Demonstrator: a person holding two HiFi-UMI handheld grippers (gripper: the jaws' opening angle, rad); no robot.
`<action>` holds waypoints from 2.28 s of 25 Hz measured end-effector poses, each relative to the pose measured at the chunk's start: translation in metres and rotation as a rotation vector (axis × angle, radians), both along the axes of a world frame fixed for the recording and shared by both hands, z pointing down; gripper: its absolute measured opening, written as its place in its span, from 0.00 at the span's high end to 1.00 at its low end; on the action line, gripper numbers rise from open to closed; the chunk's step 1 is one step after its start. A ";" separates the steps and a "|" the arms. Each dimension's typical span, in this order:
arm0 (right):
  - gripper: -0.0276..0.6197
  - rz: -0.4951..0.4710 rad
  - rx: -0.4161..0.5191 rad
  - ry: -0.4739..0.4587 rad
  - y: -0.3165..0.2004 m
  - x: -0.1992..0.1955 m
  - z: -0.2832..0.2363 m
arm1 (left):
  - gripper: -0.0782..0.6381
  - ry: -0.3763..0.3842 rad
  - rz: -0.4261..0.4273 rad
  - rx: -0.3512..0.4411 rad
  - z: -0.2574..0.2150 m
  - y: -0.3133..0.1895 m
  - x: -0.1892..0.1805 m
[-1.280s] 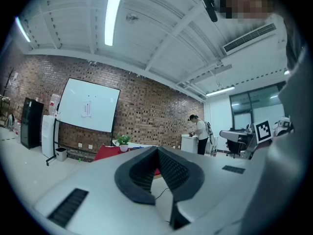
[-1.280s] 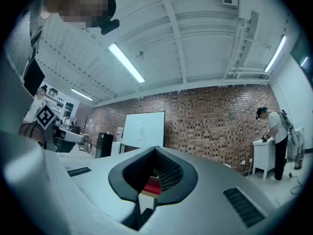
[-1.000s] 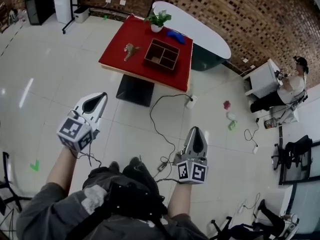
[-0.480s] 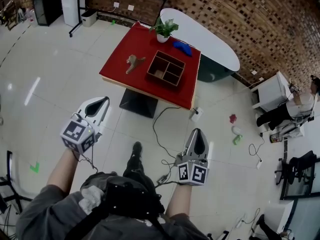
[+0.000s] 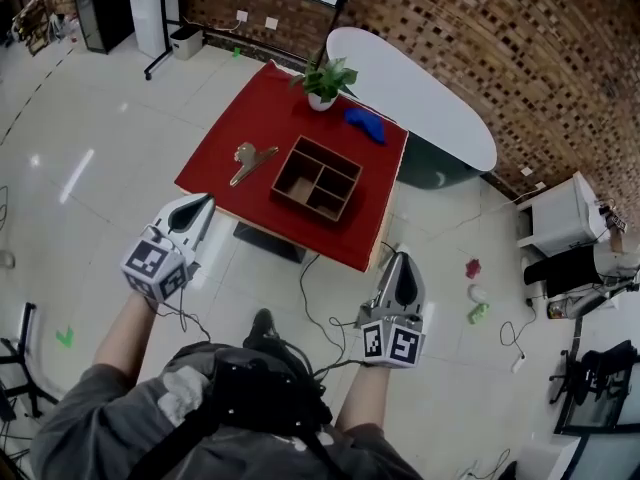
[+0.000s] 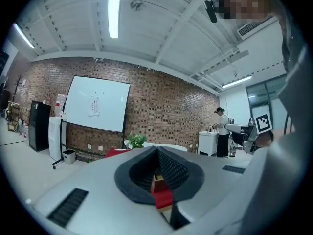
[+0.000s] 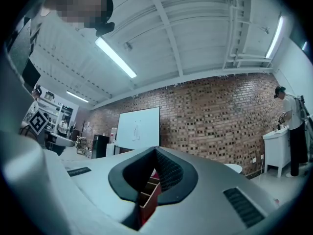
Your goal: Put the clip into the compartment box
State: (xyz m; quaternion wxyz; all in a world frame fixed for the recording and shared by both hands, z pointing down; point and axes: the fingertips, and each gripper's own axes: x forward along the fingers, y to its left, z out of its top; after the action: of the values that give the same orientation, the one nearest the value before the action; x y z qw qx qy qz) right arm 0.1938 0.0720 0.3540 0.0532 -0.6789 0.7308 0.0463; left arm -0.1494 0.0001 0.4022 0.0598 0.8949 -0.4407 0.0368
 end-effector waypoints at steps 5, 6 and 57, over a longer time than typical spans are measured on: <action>0.96 -0.038 0.006 -0.010 -0.067 0.038 -0.001 | 0.84 -0.013 -0.037 -0.005 0.008 -0.059 0.033; 0.96 -0.041 0.007 -0.017 -0.077 0.044 -0.001 | 0.84 -0.021 -0.042 -0.007 0.010 -0.069 0.038; 0.96 0.225 -0.144 -0.045 -0.333 0.018 0.095 | 0.77 -0.202 0.442 -0.711 0.265 -0.344 0.047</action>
State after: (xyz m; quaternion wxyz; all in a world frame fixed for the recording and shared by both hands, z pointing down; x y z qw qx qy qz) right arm 0.2117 -0.2612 0.4493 0.0154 -0.7594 0.6502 -0.0159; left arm -0.1020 -0.3435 0.6668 0.3118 0.8835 -0.2019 0.2855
